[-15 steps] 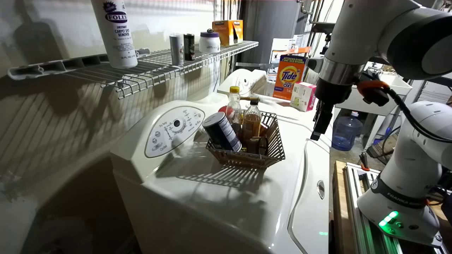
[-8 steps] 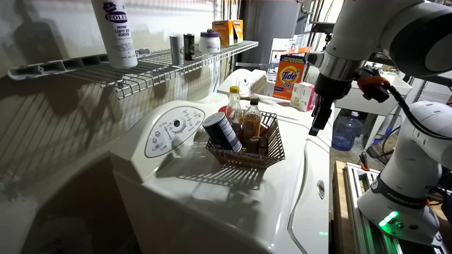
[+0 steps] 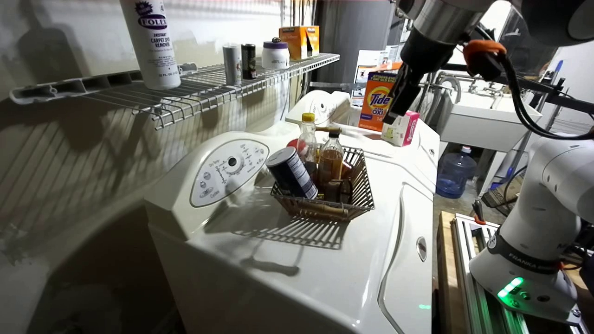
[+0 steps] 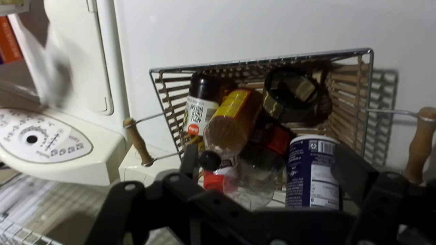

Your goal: Pick up the white container from the bottom shelf and put it in the basket.

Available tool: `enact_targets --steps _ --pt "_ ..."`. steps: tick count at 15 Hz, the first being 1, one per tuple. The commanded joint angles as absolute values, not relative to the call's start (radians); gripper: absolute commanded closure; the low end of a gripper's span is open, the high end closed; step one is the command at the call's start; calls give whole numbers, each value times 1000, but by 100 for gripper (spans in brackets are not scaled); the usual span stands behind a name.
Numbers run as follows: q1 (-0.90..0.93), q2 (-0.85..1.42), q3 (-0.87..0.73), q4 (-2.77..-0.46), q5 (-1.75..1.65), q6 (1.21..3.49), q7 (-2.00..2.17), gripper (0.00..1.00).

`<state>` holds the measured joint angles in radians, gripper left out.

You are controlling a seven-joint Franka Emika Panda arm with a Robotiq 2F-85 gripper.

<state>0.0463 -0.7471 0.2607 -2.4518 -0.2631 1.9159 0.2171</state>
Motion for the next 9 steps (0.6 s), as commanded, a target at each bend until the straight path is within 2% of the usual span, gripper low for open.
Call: enact_targets --steps 1,9 --pt "17 -585 261 -2278 -343 1947 188 0" --pt "14 -309 264 -1979 -411 2036 204 0"
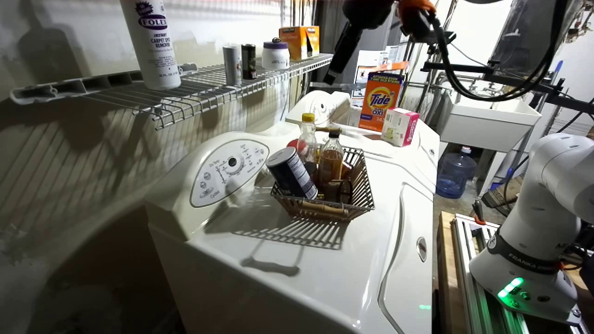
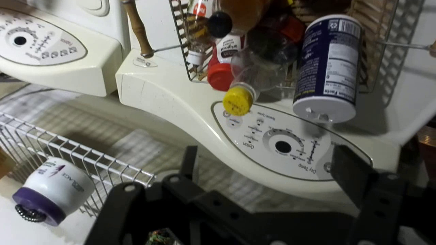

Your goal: Pick up the white container from the bottom shelf and put it in the basket.

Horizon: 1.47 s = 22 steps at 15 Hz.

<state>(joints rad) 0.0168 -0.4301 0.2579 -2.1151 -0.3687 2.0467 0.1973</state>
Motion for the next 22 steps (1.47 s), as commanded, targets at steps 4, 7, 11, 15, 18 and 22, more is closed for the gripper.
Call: enact_targets --steps 4,7,11,15,18,22 --pt "39 -318 242 -1999 -396 2030 205 0" --pt "40 -302 242 -1981 -397 2025 205 0" --pt "38 -303 239 -1967 -386 2093 259 0" --pt "15 -263 237 -1909 -394 2197 387 0" --pt "5 -214 232 -1850 -389 2210 429 0" --pt "13 -107 223 -1742 -406 2199 433 0"
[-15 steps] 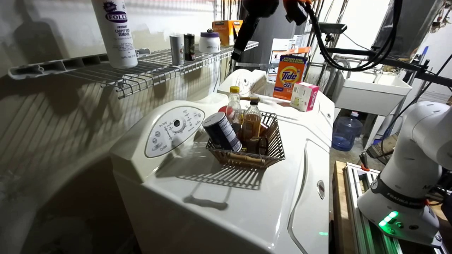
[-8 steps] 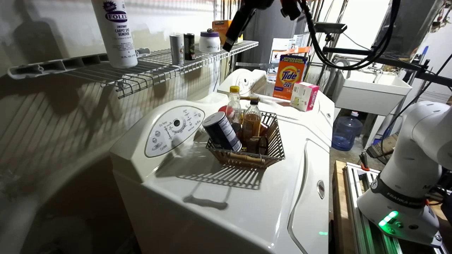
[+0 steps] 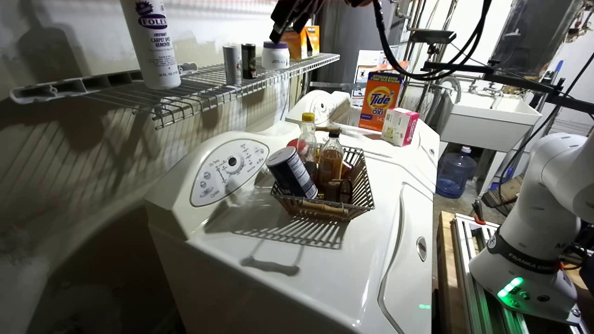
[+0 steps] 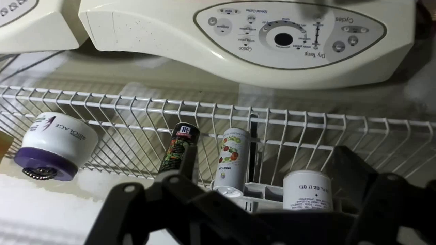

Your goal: Pick up the white container from the bottom shelf and put it in the basket.

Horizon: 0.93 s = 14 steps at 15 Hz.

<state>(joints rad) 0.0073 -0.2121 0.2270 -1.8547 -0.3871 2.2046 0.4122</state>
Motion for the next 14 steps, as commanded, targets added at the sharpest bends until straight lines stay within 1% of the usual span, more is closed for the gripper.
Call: enact_targets --steps 1,7,14 --pt "18 -82 220 -1715 -410 2194 429 0" --pt "54 57 181 -1557 -406 2165 403 0" --pt "94 164 121 -1419 -410 2132 386 0"
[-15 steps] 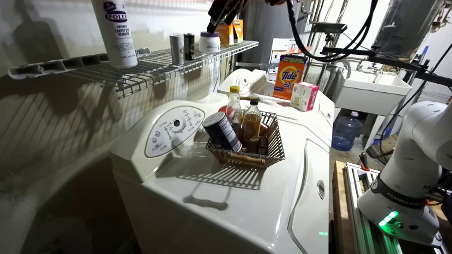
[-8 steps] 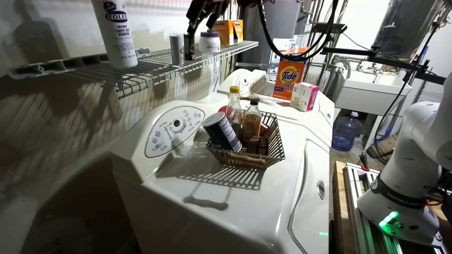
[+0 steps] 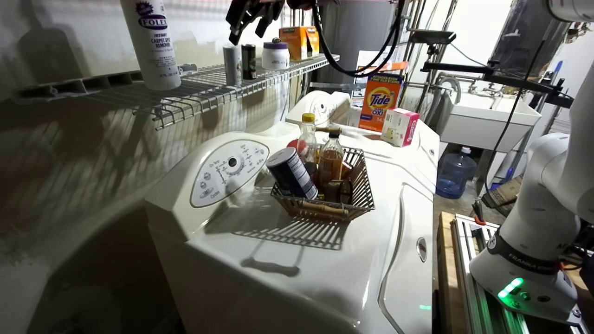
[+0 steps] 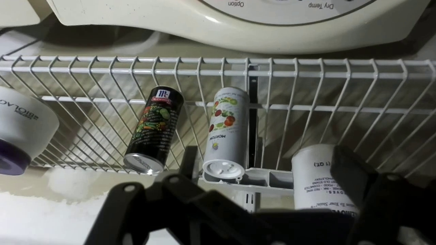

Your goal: Pick up the white container from the bottom shelf and put it in the basket.

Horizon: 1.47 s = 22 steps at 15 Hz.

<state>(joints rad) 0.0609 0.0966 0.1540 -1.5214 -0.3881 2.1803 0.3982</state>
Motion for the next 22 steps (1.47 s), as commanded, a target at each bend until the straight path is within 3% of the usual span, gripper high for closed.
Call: enact_targets --steps 1,22 --pt "99 177 112 -1404 -409 2128 382 0" --pt "113 321 58 -1267 -398 2130 334 0"
